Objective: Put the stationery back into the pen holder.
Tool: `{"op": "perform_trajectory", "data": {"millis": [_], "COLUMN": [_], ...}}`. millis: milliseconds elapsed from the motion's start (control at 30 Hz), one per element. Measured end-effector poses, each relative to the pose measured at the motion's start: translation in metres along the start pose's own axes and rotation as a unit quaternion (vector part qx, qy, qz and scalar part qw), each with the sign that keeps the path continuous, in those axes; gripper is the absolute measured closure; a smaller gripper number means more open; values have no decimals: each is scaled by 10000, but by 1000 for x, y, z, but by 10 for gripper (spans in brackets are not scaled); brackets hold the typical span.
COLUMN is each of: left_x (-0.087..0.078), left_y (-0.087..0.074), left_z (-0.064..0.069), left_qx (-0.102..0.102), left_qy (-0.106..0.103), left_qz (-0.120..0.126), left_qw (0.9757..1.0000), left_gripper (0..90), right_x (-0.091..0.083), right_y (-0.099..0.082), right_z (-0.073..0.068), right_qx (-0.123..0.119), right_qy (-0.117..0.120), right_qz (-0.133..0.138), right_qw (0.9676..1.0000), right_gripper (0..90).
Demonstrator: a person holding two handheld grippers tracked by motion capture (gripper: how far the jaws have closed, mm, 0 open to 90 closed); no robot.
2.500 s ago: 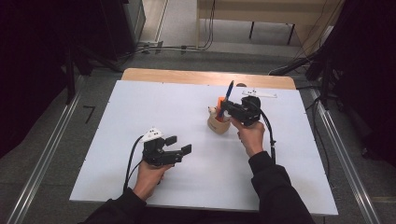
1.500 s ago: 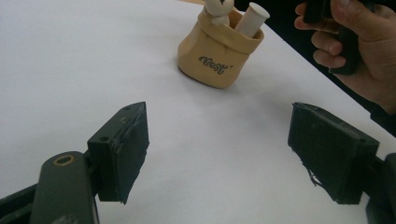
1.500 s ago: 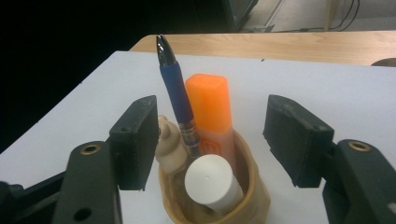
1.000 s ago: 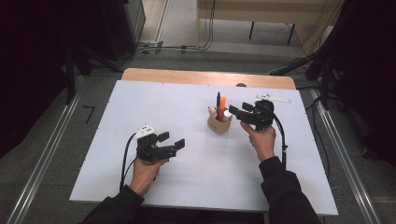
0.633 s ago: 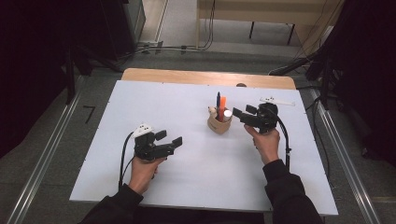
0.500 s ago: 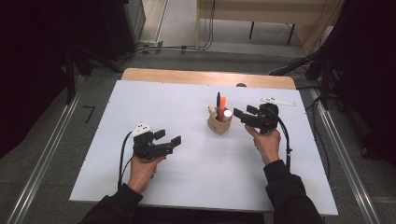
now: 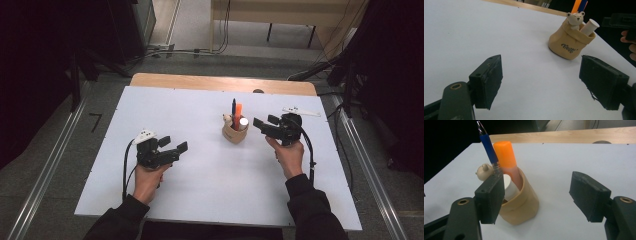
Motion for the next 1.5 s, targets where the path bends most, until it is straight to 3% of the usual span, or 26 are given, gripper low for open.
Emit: {"op": "perform_trajectory", "data": {"millis": [933,1500], "left_x": [-7,-13], "left_y": [-1,-2], "left_z": [-9,-13], "left_qx": [-72,-97], "left_qy": [81,115], "left_qz": [25,75], "left_qw": [9999,9999], "left_gripper": [193,192], "right_x": [-18,-36], "right_y": [-20,-26], "right_z": [4,5], "right_qx": [-20,-10], "right_qy": [-90,-169], "right_qz": [-127,-2], "right_qw": [9999,9999], "right_gripper": [241,242]}}
Point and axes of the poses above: each handheld gripper's, and its own axes: x roughly forward along the jaws, y roughly out of its top, z roughly to its right, the point moved 2 cm from there along x, roughly forward along the jaws, and after that the axes turned 14 degrees about y, right-handed, at the moved point
